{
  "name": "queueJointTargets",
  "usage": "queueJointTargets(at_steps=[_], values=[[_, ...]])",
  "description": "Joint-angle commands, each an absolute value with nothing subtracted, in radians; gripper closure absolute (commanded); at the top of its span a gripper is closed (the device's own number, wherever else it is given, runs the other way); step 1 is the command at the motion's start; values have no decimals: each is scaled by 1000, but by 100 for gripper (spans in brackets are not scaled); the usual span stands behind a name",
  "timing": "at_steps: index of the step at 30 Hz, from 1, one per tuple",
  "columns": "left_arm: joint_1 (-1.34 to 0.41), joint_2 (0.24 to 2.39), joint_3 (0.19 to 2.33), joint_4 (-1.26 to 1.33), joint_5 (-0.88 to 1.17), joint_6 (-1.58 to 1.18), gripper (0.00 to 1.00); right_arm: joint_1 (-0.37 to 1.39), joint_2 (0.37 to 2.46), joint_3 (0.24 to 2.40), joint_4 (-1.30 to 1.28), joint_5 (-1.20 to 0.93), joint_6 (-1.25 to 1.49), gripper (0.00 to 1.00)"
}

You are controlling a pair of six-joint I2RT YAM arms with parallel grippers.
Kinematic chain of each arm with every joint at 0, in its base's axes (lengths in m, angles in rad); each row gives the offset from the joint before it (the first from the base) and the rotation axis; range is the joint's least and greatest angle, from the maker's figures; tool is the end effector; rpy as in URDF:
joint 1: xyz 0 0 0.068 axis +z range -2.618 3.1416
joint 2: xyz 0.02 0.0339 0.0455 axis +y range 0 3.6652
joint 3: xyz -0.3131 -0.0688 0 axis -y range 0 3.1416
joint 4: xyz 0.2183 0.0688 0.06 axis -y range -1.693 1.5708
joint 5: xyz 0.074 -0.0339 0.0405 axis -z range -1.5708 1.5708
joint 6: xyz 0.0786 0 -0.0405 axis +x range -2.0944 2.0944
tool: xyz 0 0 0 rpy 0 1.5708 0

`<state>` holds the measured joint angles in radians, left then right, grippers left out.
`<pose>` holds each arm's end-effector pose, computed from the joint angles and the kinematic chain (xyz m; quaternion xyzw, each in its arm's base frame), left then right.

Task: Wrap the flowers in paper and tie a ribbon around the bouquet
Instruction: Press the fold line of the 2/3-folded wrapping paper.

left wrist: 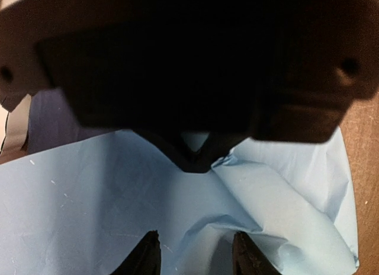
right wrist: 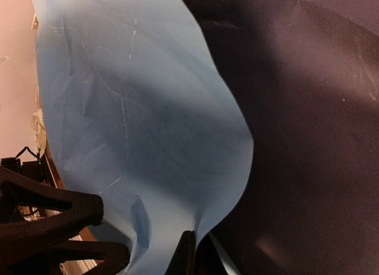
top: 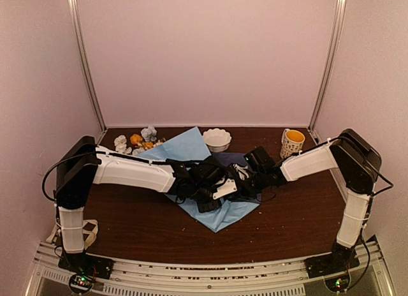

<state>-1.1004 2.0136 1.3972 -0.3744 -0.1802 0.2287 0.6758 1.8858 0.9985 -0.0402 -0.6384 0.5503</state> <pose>0.2165 -0.3946 0.1926 0.5683 0.7671 -0.0421 0.2946 0.2700 0.2765 0.1701 -0.1555 0.8928 0.4162 0.0742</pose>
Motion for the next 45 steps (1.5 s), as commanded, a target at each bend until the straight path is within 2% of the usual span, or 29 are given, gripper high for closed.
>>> queueJointTargets(at_steps=[1, 7, 11, 16, 20, 24, 26, 36, 40, 45], values=[[-1122, 2056, 1422, -375, -135, 283, 55, 668, 1887, 1024, 5, -622, 593, 96], [-1123, 2051, 1374, -380, -26, 292, 53, 654, 1919, 1057, 7, -591, 611, 95], [-1123, 2049, 1359, -387, 16, 292, 49, 643, 1950, 1073, 3, -586, 629, 93], [-1123, 2040, 1343, -386, 0, 270, 45, 635, 1925, 1061, 9, -619, 640, 93], [-1123, 2033, 1330, -371, -24, 257, 42, 634, 1845, 1023, -31, -633, 585, 84], [-1123, 2022, 1320, -348, -36, 236, 39, 634, 1772, 995, -133, -653, 512, 67], [-1123, 2017, 1321, -340, -41, 228, 38, 634, 1743, 945, -127, -669, 520, 62], [-1122, 1989, 1312, -311, -86, 203, 35, 638, 1722, 867, -121, -696, 545, 52], [-1121, 1967, 1284, -283, -91, 191, 33, 640, 1707, 842, -105, -775, 546, 51], [-1121, 1963, 1272, -266, -94, 180, 32, 640, 1737, 826, -48, -806, 572, 58]])
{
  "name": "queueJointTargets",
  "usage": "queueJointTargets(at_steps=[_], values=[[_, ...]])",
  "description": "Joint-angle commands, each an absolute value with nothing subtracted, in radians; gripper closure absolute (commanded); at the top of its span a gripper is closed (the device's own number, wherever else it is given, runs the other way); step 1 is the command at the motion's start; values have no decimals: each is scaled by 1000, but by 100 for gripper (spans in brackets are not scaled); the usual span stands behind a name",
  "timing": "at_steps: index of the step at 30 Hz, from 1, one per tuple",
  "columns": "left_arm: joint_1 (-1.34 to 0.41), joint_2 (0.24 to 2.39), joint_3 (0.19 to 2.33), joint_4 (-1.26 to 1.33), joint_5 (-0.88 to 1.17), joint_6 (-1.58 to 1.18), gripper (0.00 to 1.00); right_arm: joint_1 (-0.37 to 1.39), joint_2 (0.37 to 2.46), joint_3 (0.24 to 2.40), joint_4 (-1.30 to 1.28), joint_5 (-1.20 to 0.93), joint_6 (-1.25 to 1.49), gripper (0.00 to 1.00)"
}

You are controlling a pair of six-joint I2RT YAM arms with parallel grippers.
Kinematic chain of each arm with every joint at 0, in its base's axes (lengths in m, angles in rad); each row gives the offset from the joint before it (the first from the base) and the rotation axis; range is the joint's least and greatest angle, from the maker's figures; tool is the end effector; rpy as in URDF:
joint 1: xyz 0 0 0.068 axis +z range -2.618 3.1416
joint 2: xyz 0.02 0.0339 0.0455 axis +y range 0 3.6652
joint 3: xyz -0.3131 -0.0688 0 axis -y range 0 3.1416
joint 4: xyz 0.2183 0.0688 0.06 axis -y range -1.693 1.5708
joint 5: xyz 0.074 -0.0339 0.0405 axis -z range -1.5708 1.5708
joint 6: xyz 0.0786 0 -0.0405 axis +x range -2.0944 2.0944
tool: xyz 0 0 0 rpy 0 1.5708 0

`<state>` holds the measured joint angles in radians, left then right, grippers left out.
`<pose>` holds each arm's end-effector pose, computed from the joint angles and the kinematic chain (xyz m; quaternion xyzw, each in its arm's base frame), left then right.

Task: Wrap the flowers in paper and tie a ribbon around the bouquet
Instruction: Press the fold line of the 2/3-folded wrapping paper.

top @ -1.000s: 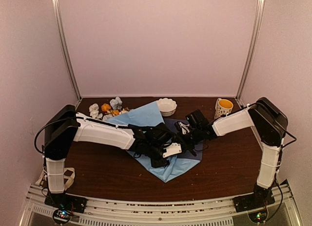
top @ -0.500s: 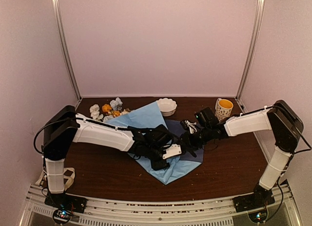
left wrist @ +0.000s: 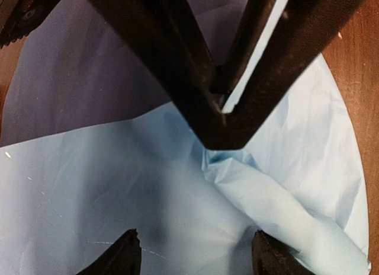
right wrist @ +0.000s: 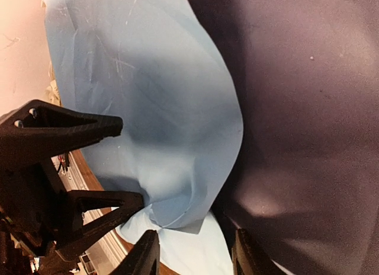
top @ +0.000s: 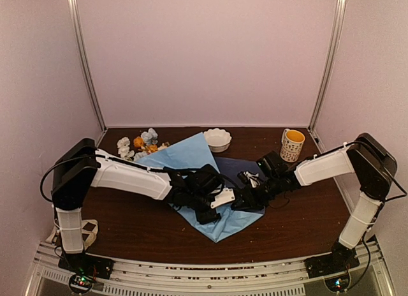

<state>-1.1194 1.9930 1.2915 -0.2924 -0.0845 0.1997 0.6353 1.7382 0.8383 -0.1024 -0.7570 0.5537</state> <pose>0.1965 -0.3902 0.1764 0.5774 0.7643 -0.0898 0.2727 0.2299 0.2366 0.1780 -0.1399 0.8870 0.4398 0.0172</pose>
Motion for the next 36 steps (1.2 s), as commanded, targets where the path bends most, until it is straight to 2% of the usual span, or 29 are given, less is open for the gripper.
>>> queueJointTargets(at_steps=[1, 7, 12, 15, 19, 25, 36], values=[[-1121, 1961, 1273, -263, -94, 180, 32, 640, 1745, 827, -30, -811, 582, 59], [-1121, 1951, 1261, -258, -104, 179, 32, 638, 1789, 844, 84, -861, 653, 70], [-1121, 1933, 1244, -252, -110, 173, 32, 633, 1791, 845, 87, -885, 649, 90], [-1121, 1910, 1259, -274, -85, 179, 31, 625, 1770, 844, 74, -884, 626, 96], [-1123, 1890, 1286, -290, -60, 175, 32, 624, 1750, 854, 52, -902, 572, 98], [-1123, 1876, 1336, -344, 61, 166, 47, 624, 1749, 877, -67, -894, 459, 98], [-1138, 1983, 1361, -385, 100, 180, 45, 624, 1716, 929, -182, -879, 356, 93]])
